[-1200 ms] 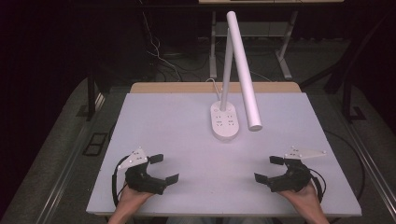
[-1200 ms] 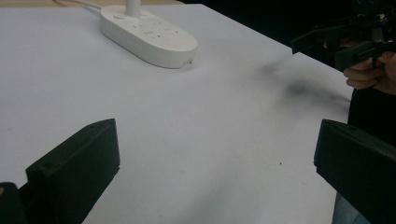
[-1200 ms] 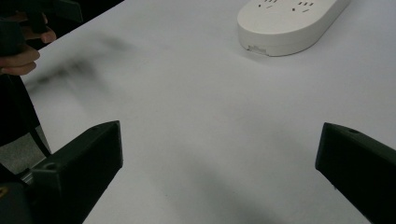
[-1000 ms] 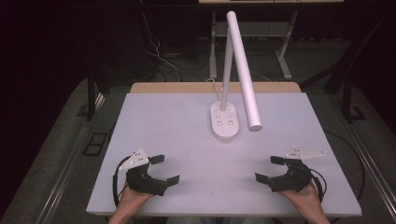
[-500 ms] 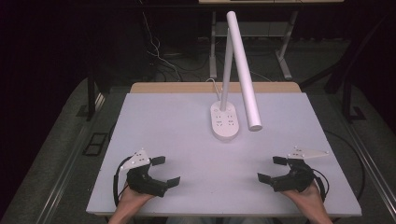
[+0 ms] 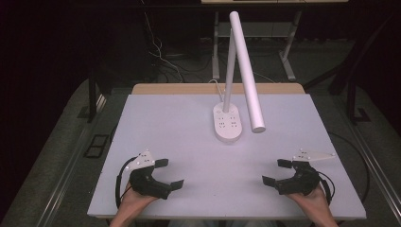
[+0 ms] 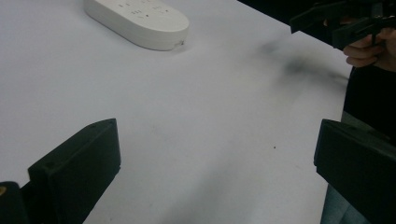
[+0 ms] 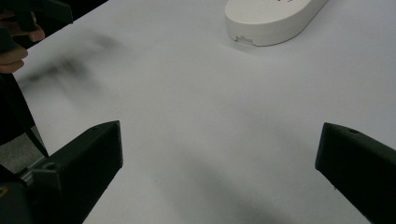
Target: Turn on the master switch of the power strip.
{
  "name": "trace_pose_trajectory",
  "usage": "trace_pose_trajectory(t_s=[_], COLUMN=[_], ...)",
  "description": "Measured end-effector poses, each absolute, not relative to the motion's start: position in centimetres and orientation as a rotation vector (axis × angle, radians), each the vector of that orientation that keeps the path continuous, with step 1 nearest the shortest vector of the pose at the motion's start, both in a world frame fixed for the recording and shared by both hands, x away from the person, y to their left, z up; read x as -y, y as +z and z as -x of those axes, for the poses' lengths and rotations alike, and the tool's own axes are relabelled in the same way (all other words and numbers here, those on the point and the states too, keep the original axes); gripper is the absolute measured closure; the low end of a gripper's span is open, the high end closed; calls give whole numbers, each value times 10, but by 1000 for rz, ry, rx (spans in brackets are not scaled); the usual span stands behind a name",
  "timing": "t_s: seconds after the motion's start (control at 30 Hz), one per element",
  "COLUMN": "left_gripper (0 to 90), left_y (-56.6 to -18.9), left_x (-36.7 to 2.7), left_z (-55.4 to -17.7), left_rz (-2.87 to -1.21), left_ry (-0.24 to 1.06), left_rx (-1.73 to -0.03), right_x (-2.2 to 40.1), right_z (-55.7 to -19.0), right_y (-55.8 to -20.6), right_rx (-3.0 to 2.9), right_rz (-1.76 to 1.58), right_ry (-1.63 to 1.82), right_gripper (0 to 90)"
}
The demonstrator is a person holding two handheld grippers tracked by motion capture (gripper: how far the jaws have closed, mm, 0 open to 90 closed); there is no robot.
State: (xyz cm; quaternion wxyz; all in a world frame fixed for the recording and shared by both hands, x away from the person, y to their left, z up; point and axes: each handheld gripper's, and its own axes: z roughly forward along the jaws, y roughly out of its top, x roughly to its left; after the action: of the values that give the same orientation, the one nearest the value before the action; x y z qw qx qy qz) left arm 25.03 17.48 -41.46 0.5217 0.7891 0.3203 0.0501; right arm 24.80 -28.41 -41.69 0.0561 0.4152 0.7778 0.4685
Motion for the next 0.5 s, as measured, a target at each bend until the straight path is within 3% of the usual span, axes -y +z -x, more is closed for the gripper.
trace_pose_trajectory(t_s=[0.5], left_gripper=[0], left_y=[-401], left_x=[-173], left_z=[-266], left_rz=[-1930], left_ry=[136], left_rx=[-785], right_x=[286], right_z=[-247], right_y=[-417], right_rx=[-2354], right_rz=[-1258], right_ry=[1421], right_gripper=[2])
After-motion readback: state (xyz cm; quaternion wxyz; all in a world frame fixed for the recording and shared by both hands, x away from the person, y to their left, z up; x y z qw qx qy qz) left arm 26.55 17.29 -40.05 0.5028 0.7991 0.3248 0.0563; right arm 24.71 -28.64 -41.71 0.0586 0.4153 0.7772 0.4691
